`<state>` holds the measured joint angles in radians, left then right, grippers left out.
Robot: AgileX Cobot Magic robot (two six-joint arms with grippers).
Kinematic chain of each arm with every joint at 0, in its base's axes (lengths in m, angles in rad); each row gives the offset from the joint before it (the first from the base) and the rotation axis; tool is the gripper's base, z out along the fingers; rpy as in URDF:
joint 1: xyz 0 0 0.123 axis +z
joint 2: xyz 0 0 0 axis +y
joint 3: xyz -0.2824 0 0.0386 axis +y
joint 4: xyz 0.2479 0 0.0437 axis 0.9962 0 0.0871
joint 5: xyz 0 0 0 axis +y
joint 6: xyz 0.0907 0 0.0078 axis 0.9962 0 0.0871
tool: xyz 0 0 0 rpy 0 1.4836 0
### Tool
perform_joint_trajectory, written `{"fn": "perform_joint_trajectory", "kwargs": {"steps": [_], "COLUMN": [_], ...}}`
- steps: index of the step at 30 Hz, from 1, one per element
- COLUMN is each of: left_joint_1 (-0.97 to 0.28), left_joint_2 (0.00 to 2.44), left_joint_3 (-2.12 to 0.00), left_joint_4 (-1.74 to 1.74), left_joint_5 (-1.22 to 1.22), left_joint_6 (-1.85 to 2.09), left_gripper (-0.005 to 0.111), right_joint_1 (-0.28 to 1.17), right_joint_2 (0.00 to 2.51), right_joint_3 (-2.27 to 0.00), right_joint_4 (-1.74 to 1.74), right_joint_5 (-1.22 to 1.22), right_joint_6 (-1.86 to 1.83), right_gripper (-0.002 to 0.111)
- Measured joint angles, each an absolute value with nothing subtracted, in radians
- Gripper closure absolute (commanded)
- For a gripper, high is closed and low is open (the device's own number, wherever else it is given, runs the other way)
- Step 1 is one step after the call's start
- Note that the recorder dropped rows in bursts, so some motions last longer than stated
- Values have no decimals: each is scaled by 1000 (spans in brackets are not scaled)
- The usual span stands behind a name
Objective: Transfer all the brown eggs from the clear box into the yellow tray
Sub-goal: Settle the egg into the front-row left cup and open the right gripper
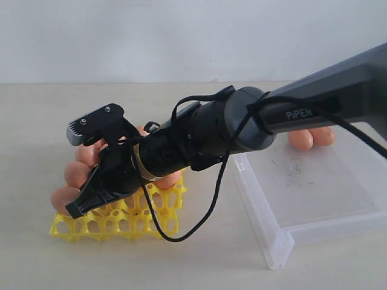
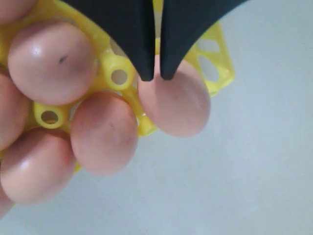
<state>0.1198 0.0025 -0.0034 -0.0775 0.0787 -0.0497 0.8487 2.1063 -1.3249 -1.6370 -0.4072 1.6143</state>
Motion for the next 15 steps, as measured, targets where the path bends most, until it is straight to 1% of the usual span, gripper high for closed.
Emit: {"fn": "perform_joint_trajectory", "kwargs": {"steps": [15], "left_joint_1": [120], "left_joint_2": [2], "left_joint_3": [-3], "left_joint_4": [-78], "left_joint_5": [79], "left_joint_6": [-50], "left_gripper": [103], "right_joint_1": [849], "right_joint_2": [2106], "right_joint_3": [-1325], "right_joint_4": [-1641], "right_joint_5": [-399], "right_joint_6": [1614], "right_gripper": [109]}}
